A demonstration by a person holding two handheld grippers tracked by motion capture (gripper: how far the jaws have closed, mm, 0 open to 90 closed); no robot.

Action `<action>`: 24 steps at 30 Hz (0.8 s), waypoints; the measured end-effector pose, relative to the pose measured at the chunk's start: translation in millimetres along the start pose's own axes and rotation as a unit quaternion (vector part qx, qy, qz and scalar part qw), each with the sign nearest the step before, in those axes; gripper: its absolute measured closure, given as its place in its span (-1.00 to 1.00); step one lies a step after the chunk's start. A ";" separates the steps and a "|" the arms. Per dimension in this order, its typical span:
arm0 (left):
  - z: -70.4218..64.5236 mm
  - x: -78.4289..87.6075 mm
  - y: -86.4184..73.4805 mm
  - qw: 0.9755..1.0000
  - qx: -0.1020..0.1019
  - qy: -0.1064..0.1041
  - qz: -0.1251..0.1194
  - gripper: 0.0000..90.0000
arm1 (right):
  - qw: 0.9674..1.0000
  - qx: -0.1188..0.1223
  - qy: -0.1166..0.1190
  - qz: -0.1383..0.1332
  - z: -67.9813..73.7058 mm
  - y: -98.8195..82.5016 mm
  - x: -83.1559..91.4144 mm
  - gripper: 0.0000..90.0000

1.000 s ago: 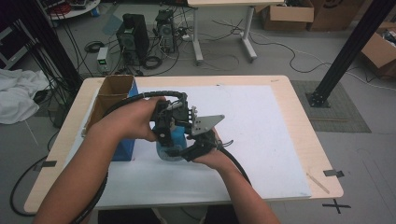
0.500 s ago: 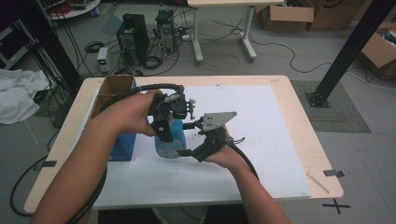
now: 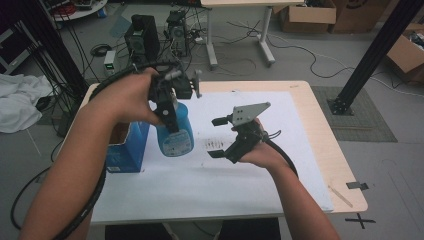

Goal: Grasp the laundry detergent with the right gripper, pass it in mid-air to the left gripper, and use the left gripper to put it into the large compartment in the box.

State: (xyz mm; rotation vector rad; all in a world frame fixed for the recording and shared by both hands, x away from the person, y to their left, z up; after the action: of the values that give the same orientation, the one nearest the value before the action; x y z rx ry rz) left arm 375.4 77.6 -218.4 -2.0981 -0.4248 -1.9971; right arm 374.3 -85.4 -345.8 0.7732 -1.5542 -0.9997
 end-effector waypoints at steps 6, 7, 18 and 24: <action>16.4 35.8 -10.2 0.993 0.112 0.024 -0.012 -0.15 | 0.994 0.011 0.006 0.106 -9.5 -12.9 12.6 -1.00; 19.4 41.8 -12.6 0.991 0.130 0.025 -0.016 -0.15 | 0.992 0.015 0.008 0.122 -10.9 -15.2 14.3 -1.00; 43.3 86.4 -52.3 0.940 0.339 -0.009 -0.040 -0.15 | 0.969 0.052 0.012 0.243 -15.8 -20.4 28.5 -1.00; 57.2 97.3 -82.5 0.892 0.450 -0.018 -0.038 -0.15 | 0.969 0.059 0.014 0.239 -16.3 -14.3 28.4 -1.00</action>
State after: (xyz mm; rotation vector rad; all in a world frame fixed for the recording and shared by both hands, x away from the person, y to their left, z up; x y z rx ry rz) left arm 403.7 180.6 -128.2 -1.5119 -1.1770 -1.3521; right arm 383.9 -119.8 -345.4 0.4537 -1.6809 -0.5428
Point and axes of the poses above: each handheld gripper's, and its own axes: x roughly backward along the jaws, y roughly out of its top, z roughly to its left, the point moved 6 cm from there along -x, roughly forward along the jaws, and after that the axes turned 7 degrees about -y, right-handed, at the moved point
